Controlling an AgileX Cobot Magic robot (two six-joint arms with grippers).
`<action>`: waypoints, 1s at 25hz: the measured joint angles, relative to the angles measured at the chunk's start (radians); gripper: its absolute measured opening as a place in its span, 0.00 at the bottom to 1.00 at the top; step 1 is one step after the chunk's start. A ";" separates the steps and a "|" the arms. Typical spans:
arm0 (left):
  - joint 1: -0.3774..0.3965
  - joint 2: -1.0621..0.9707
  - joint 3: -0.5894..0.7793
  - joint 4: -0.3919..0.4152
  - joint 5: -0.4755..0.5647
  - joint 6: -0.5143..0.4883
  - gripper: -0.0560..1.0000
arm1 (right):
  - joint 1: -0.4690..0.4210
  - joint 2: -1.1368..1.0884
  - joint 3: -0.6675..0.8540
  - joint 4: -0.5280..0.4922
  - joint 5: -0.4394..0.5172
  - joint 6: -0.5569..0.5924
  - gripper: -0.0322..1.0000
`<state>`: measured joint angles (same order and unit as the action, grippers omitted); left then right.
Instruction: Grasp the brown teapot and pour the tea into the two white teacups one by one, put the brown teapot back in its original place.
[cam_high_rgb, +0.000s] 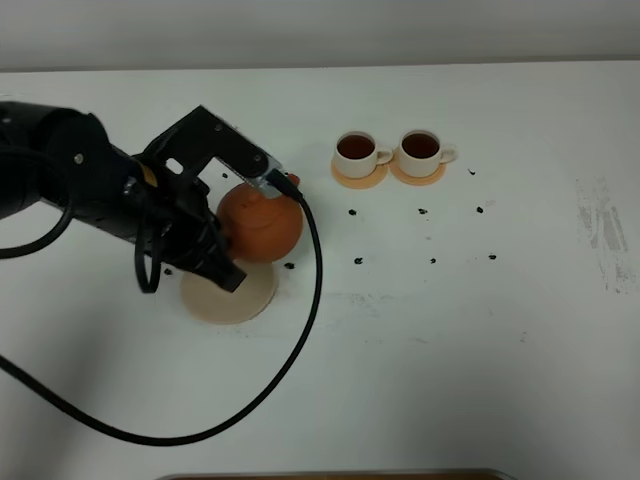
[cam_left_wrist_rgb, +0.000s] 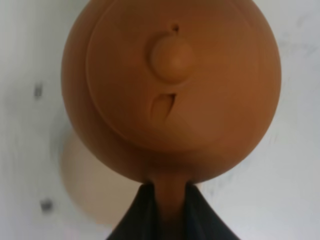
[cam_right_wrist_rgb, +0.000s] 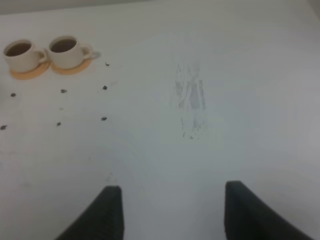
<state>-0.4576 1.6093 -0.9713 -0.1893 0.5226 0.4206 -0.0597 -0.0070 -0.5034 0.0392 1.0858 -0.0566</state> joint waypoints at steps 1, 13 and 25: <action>0.010 -0.007 0.031 0.001 -0.009 -0.031 0.17 | 0.000 0.000 0.000 0.000 0.000 0.000 0.49; 0.041 -0.014 0.166 0.002 -0.073 -0.166 0.17 | 0.000 0.000 0.000 0.000 0.000 0.000 0.49; 0.062 0.049 0.167 0.013 -0.106 -0.168 0.17 | 0.000 0.000 0.000 0.000 0.000 0.000 0.49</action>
<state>-0.3957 1.6583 -0.8046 -0.1767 0.4168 0.2527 -0.0597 -0.0070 -0.5034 0.0392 1.0858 -0.0566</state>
